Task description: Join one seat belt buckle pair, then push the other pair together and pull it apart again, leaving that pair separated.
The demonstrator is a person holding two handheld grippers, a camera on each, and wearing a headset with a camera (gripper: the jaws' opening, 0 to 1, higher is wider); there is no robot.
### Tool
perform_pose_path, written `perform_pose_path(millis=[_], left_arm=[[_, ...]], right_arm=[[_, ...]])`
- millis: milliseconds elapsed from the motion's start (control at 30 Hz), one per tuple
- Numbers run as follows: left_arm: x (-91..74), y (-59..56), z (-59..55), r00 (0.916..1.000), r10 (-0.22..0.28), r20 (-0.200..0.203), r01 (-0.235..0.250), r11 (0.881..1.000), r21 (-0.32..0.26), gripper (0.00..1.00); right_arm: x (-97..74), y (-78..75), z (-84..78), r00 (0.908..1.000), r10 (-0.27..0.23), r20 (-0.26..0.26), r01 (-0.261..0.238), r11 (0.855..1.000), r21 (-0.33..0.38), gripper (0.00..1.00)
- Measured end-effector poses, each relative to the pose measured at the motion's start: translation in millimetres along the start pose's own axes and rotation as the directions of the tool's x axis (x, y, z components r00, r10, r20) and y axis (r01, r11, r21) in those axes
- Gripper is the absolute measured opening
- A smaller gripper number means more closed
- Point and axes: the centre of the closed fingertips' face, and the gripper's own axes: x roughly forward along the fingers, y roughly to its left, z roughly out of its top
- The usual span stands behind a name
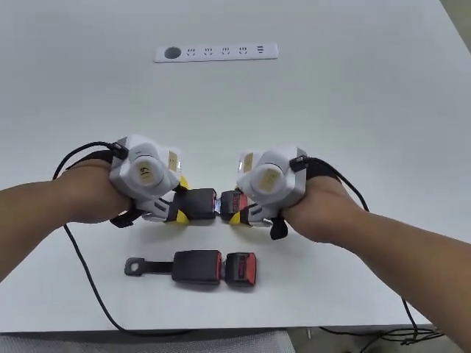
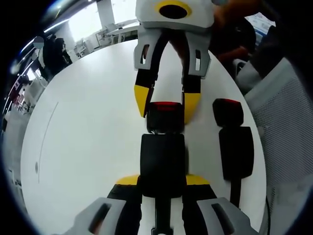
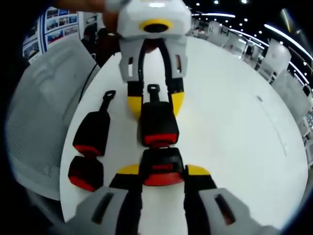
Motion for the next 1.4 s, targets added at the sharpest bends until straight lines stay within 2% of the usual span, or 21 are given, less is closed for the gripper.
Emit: perform_pose_path(millis=[200, 400, 533, 767, 933, 1033, 1067, 1167, 1333, 1400], left_arm=[[-0.8, -2.4, -0.9, 1.0, 0.001, -0.008, -0.001, 1.0, 0.0, 0.31], [-0.7, -3.8, 0.1, 1.0, -0.001, -0.01, 0.001, 1.0, 0.006, 0.31], [-0.5, -3.9, 0.3, 1.0, -0.001, -0.01, 0.001, 1.0, 0.006, 0.31], [0.8, -3.3, -0.4, 0.9997, -0.009, -0.023, 0.009, 1.0, 0.004, 0.32], [0.6, -4.3, -1.3, 0.9995, -0.006, -0.03, 0.006, 1.0, 0.0, 0.32], [0.1, -4.2, -1.9, 0.9995, -0.005, -0.03, 0.005, 1.0, -0.002, 0.32], [0.0, -4.4, -1.8, 0.9995, -0.005, -0.03, 0.005, 1.0, -0.002, 0.32], [-0.4, -5.0, -1.7, 0.9994, -0.005, -0.035, 0.005, 1.0, -0.004, 0.33], [-1.0, -5.2, -1.6, 0.9989, -0.004, -0.047, 0.003, 1.0, -0.014, 0.33], [-1.3, -5.3, -1.5, 0.9986, -0.002, -0.053, 0.001, 1.0, -0.022, 0.33]], right_arm=[[-10.4, -2.8, -15.0, 0.9999, 0.015, -0.004, -0.015, 1.0, 0.004, 0.31], [-9.5, -1.1, -14.9, 0.9999, 0.014, 0.001, -0.014, 1.0, -0.022, 0.32], [-16.4, -1.9, -23.6, 1.0, 0.009, 0.001, -0.009, 1.0, -0.019, 0.33], [-41.0, -5.5, -56.0, 0.9999, -0.014, -0.008, 0.014, 1.0, 0.011, 0.33], [-60.1, -8.6, -82.4, 0.9991, -0.029, -0.031, 0.029, 0.999, 0.031, 0.33], [-73.3, -11.6, -99.1, 0.9971, -0.058, -0.049, 0.061, 0.996, 0.065, 0.33], [-77.3, -11.1, -105.0, 0.9971, -0.053, -0.055, 0.057, 0.996, 0.075, 0.33], [-87.8, -12.8, -119.1, 0.995, -0.07, -0.07, 0.076, 0.995, 0.072, 0.34], [-99.5, -11.3, -134.8, 0.9937, -0.073, -0.084, 0.08, 0.993, 0.083, 0.34], [-100.5, -9.9, -136.4, 0.9933, -0.075, -0.088, 0.081, 0.994, 0.067, 0.34]])
